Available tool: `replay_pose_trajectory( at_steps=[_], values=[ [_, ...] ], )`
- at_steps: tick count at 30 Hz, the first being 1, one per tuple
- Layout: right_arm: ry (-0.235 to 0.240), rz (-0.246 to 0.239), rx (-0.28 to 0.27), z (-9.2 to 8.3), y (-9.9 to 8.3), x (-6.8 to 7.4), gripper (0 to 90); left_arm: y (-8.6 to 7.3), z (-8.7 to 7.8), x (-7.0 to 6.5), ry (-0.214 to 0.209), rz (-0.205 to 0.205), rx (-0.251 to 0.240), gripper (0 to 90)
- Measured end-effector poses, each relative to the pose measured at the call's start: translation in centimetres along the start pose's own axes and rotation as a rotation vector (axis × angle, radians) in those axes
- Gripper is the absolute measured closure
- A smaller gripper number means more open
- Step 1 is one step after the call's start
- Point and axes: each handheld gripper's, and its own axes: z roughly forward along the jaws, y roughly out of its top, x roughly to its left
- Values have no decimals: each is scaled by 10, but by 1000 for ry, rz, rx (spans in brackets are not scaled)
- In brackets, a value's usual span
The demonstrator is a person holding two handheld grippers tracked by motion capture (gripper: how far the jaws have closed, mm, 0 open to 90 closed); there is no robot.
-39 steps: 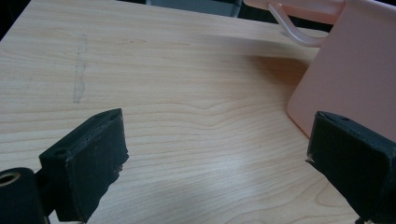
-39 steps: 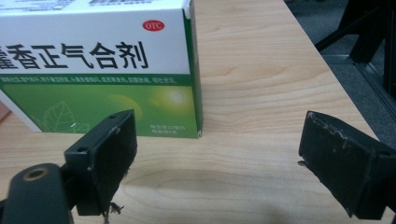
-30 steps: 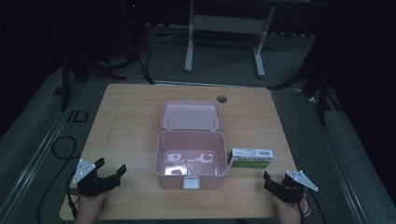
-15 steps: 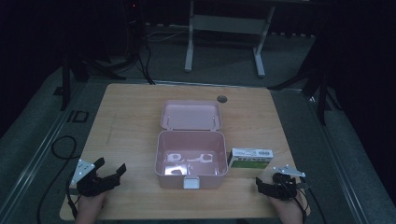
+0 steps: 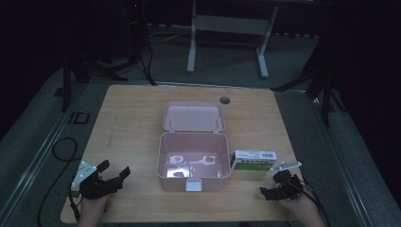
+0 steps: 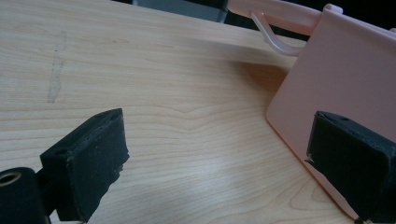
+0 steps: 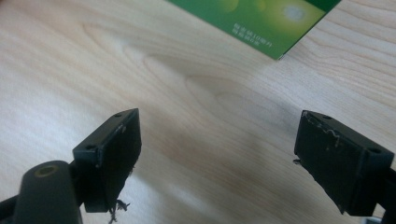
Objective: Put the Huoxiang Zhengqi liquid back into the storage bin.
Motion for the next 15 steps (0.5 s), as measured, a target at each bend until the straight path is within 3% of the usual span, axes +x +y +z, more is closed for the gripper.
replay_pose_trajectory(
  at_steps=[5, 12, 13, 15],
  values=[
    [15, -84, 66, 1, 5, 1, 153, 0, 0, 1, 3, 1, 2, 52],
    [56, -247, 143, -1, 12, 4, 153, 0, 0, 2, 1, 0, -1, 53],
    [56, -247, 143, -1, 12, 4, 153, 0, 0, 2, 1, 0, -1, 53],
    [85, -332, 176, -2, 15, 5, 152, 1, 0, 2, -2, 1, 0, 53]
  ],
)
